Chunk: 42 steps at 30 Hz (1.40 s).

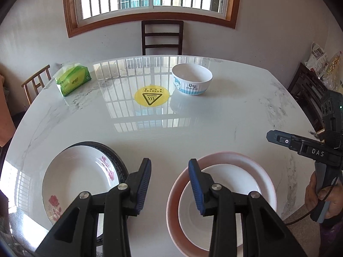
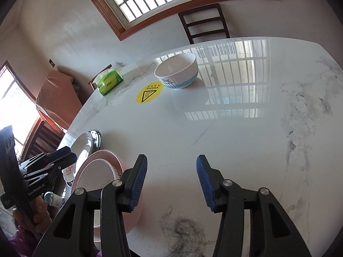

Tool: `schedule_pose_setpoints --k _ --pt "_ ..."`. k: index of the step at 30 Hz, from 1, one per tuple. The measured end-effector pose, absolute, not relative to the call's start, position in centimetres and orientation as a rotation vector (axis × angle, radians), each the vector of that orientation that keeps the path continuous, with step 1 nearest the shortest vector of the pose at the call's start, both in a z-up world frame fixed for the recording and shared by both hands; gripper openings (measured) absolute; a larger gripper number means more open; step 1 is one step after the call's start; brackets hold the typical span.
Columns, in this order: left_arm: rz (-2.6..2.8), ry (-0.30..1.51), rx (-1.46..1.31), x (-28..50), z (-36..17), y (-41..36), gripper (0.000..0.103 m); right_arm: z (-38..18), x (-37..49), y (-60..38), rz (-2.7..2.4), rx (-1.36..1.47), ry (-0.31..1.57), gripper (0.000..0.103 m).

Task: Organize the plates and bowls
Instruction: 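Move both tools to the blue-striped Dog bowl and grasp its rim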

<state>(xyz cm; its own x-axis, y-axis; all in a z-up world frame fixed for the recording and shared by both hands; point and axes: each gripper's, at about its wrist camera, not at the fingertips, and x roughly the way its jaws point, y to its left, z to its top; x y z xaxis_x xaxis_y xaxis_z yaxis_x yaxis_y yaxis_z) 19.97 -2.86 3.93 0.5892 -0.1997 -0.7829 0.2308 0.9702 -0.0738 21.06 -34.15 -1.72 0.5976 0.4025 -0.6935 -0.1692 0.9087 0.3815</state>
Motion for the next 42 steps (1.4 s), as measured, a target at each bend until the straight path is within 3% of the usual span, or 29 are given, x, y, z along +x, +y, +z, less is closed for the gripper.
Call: schedule_pose_setpoints --k 9,16,29,42 --pt "-0.420 0.945 -0.158 26.8 3.0 -1.9 0.037 -4.4 25.5 -36.3 0.294 0.331 0.820 0.049" --pt "-0.481 0.972 -0.154 32.7 2.6 -2.9 0.037 -6.6 30.5 -37.8 0.296 0.465 0.850 0.049" --pt "-0.560 0.972 -0.197 43.0 1.3 -5.3 0.037 -2.4 41.3 -37.6 0.349 0.548 0.913 0.057" --pt "-0.490 1.021 -0.176 47.8 -1.0 -7.4 0.037 -4.7 46.4 -35.8 0.320 0.498 1.033 0.057"
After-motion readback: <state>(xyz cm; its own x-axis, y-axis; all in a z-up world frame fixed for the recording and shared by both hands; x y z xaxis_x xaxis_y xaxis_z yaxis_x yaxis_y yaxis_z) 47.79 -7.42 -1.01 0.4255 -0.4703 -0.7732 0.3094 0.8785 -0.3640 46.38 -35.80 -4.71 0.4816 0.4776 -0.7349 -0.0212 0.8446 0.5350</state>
